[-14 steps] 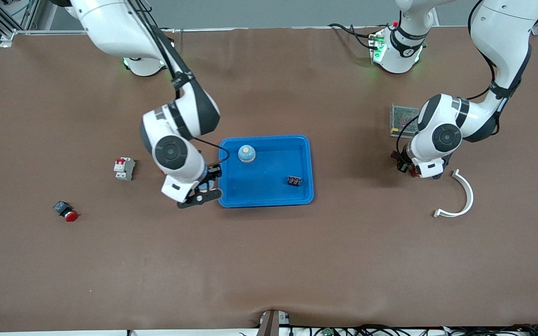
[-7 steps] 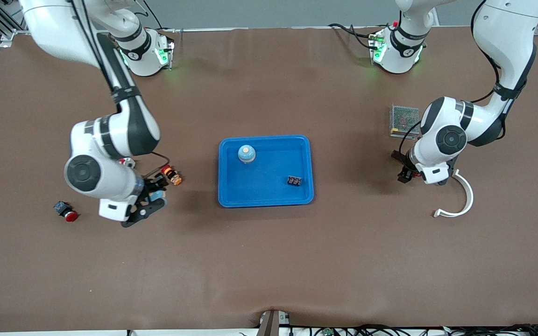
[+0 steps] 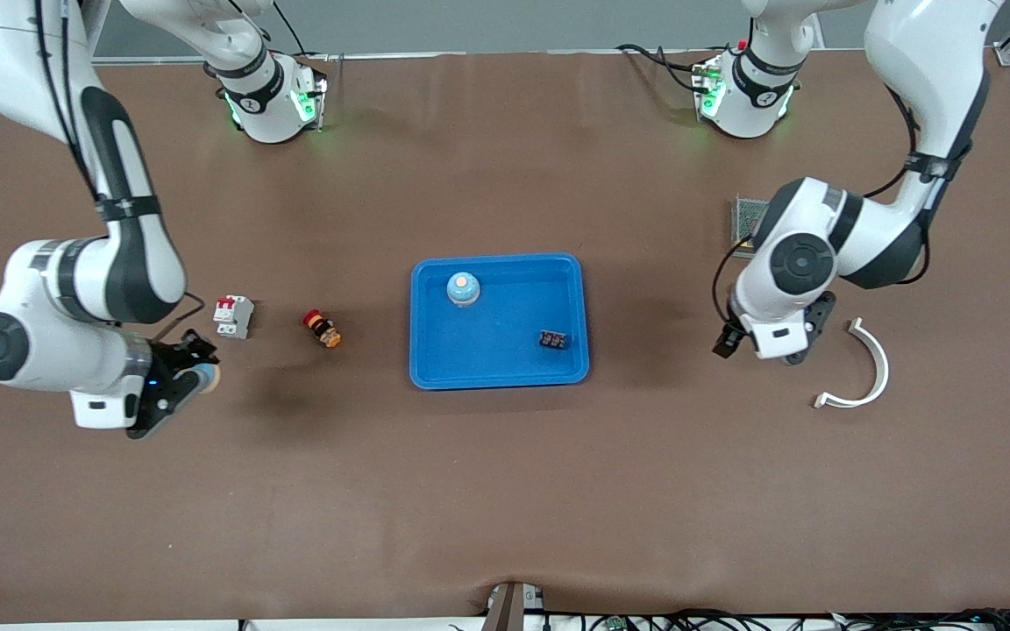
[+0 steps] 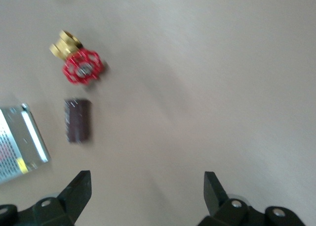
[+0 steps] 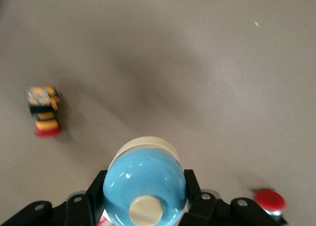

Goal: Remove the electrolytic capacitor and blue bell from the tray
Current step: 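Grasp the second capacitor with the left gripper while the right gripper holds the bell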

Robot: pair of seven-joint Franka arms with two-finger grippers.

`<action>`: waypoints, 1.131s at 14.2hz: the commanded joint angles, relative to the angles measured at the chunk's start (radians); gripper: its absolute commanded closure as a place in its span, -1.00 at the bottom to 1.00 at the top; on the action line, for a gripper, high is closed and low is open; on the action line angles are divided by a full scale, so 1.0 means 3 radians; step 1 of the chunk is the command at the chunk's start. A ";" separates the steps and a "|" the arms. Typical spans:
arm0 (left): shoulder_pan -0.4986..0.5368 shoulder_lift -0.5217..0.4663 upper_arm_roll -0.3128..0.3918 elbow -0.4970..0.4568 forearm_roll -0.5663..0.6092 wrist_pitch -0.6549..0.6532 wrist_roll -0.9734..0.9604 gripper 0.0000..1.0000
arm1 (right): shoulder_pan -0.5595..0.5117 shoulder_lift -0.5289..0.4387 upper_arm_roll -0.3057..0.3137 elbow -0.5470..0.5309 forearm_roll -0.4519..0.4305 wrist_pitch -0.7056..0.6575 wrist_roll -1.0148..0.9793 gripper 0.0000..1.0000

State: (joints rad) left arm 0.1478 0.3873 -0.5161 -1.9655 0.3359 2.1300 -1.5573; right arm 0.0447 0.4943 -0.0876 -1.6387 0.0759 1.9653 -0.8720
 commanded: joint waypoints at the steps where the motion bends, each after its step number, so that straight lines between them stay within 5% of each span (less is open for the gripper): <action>1: -0.0246 0.0232 -0.0003 0.0384 0.0031 -0.0120 -0.0264 -1.00 | -0.0220 -0.0114 0.0067 -0.0208 0.0038 0.0126 -0.0405 0.20; 6: -0.0686 0.0651 0.0007 0.0906 0.0046 -0.0120 -0.1051 -1.00 | -0.0501 -0.0180 0.0067 -0.0714 0.0038 0.0760 -0.1004 0.20; 16: -0.1351 0.1117 0.0104 0.1259 0.0159 0.0104 -0.1864 -0.96 | -0.0778 -0.0165 0.0082 -0.1420 0.0049 0.1696 -0.1378 0.21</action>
State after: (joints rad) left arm -0.2228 0.6957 -0.5015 -1.6179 0.3607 2.1356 -2.0614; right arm -0.1546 0.4906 -0.0856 -1.9977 0.0759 2.4377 -1.2472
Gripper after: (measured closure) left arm 0.000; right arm 0.348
